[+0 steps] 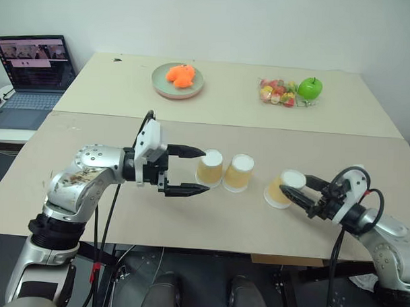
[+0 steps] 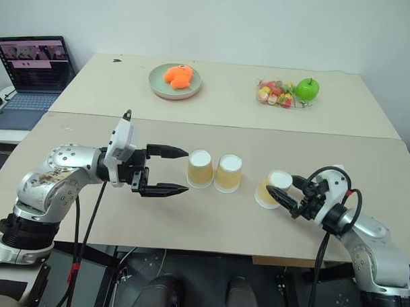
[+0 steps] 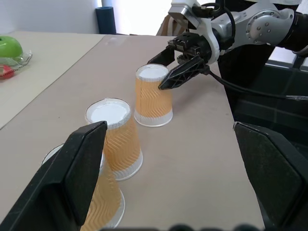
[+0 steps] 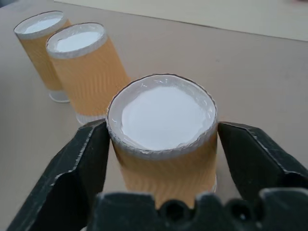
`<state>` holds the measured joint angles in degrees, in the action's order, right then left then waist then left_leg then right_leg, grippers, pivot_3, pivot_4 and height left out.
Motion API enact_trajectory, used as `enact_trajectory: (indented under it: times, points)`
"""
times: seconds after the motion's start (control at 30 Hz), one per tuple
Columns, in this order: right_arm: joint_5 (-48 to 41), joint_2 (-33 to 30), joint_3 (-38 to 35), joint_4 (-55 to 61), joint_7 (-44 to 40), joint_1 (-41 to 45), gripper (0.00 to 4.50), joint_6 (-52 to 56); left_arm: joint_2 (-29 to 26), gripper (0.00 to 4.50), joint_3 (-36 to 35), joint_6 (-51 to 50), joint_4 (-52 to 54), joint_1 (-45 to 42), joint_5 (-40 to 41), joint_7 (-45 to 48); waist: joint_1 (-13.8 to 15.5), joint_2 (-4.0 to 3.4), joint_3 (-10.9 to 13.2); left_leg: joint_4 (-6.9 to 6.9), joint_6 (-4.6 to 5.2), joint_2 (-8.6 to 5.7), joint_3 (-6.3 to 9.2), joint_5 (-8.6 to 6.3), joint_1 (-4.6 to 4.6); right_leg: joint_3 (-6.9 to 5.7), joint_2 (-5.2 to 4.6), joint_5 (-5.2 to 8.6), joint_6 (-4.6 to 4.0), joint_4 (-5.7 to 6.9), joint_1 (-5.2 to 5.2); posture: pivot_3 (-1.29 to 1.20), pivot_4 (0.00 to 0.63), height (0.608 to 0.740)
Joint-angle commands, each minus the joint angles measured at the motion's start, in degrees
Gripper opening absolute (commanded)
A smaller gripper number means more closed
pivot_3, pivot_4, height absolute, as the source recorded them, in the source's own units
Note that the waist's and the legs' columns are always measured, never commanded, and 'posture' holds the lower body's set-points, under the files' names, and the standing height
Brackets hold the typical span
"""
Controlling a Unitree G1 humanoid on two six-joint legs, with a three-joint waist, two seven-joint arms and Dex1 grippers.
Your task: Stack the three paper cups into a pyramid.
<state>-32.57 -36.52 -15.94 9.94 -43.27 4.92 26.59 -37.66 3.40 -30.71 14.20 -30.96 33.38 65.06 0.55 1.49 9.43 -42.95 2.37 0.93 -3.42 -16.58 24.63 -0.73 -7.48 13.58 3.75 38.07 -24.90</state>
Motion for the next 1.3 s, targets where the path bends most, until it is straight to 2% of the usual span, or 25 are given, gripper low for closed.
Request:
enact_trajectory:
  times: [0.03,0.17,0.37,0.57,0.77,1.0,1.3]
  points:
    - [0.7,0.5,0.1,-0.3,-0.5,1.5,2.61,-2.2,-0.3,4.5,-1.8,-0.3,2.6,1.0,1.1,-1.2,0.0,0.0,0.0,0.0,0.0,0.0,0.0,0.0,0.0,0.0,0.0,0.0,0.0,0.0,0.0,0.0,0.15,0.676]
    - [0.8,0.3,0.4,-0.6,-0.4,2.0,2.59,-1.8,-1.3,4.5,-3.1,-0.6,2.1,2.7,1.0,-2.1,0.0,0.0,0.0,0.0,0.0,0.0,0.0,0.0,0.01,0.0,0.0,0.0,0.0,0.0,0.0,0.0,0.15,0.676]
    - [-0.5,-1.1,0.1,0.4,-0.7,6.2,2.59,-0.4,-6.5,4.5,-6.1,1.2,-0.4,9.3,-0.6,-0.3,-0.8,-0.02,0.0,0.05,-0.02,0.02,0.0,0.01,-0.01,0.02,0.0,0.0,0.0,0.04,-0.07,0.0,0.15,0.676]
    - [-8.7,-5.6,-2.0,-1.6,-2.8,26.6,2.59,6.0,-7.1,4.5,-8.3,0.9,-1.2,11.4,-0.3,-1.9,-1.2,-0.15,0.1,0.03,-0.05,0.04,-0.01,0.03,0.05,0.02,0.0,-0.01,-0.02,0.08,-0.15,0.0,0.15,0.676]
    - [-9.4,-6.8,5.6,-4.9,-11.1,37.2,2.59,9.8,-5.3,4.5,-7.1,1.2,0.6,11.9,-0.4,-3.5,-0.8,-0.14,0.1,0.04,-0.02,0.03,-0.01,0.01,0.15,-0.06,0.0,0.03,-0.07,-0.04,-0.15,0.0,0.15,0.676]
    - [-5.9,-3.9,16.5,-9.0,-20.6,42.0,2.59,9.6,-4.6,4.5,-7.4,0.9,2.3,12.8,0.2,-4.2,-1.1,-0.14,0.1,0.01,-0.03,0.03,0.0,0.01,0.2,-0.07,-0.04,0.01,-0.05,0.07,-0.25,0.0,0.15,0.676]
    - [-0.3,-0.4,19.1,-19.5,-26.3,46.7,2.59,5.1,-2.3,4.5,-8.5,2.2,3.8,13.3,0.2,-7.3,-1.1,-0.14,0.1,0.01,-0.05,0.01,-0.01,0.03,0.23,-0.08,-0.04,0.01,-0.05,0.03,-0.27,0.0,0.15,0.676]
